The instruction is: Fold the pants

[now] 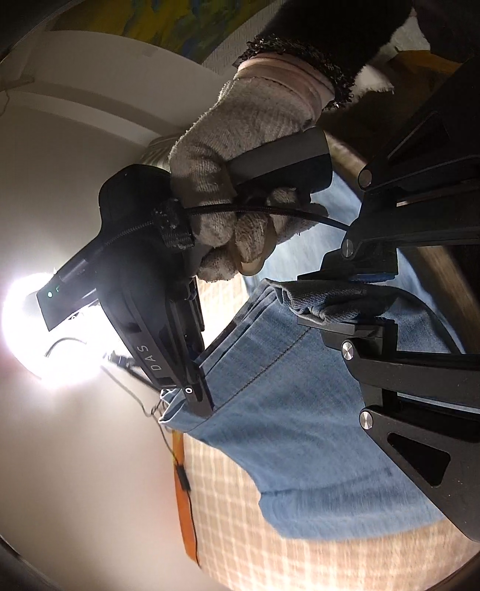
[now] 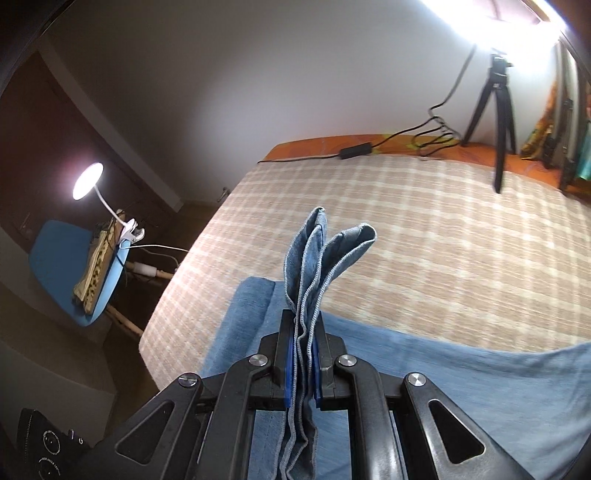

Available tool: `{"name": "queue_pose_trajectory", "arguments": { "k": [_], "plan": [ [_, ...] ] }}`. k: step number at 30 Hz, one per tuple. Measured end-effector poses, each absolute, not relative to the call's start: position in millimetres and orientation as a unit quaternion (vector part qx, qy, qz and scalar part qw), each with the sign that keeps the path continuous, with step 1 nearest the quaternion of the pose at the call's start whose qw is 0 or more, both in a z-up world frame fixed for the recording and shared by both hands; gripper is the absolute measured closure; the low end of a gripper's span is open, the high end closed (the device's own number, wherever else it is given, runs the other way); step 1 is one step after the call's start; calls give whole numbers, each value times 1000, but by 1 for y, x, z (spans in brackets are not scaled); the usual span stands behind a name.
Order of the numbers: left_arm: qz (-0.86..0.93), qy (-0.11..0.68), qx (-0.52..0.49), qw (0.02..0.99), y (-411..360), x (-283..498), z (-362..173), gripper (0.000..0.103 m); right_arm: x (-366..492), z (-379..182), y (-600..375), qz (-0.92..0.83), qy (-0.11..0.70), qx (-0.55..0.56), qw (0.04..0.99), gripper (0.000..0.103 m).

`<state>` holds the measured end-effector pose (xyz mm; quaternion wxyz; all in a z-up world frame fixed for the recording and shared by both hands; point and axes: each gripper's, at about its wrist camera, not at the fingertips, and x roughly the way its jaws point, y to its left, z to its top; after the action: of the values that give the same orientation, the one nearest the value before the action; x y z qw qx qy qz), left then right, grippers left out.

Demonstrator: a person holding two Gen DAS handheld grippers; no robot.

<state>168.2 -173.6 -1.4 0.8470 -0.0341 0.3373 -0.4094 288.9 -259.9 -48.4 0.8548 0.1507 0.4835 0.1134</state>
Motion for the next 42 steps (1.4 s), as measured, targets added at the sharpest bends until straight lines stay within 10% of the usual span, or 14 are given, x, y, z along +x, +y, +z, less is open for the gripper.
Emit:
{"name": "queue_pose_trajectory", "arguments": {
  "k": [42],
  "plan": [
    [-565,326,16,758,-385,168,-29,92,156,-24,-494,-38,438,194,877,98]
  ]
}}
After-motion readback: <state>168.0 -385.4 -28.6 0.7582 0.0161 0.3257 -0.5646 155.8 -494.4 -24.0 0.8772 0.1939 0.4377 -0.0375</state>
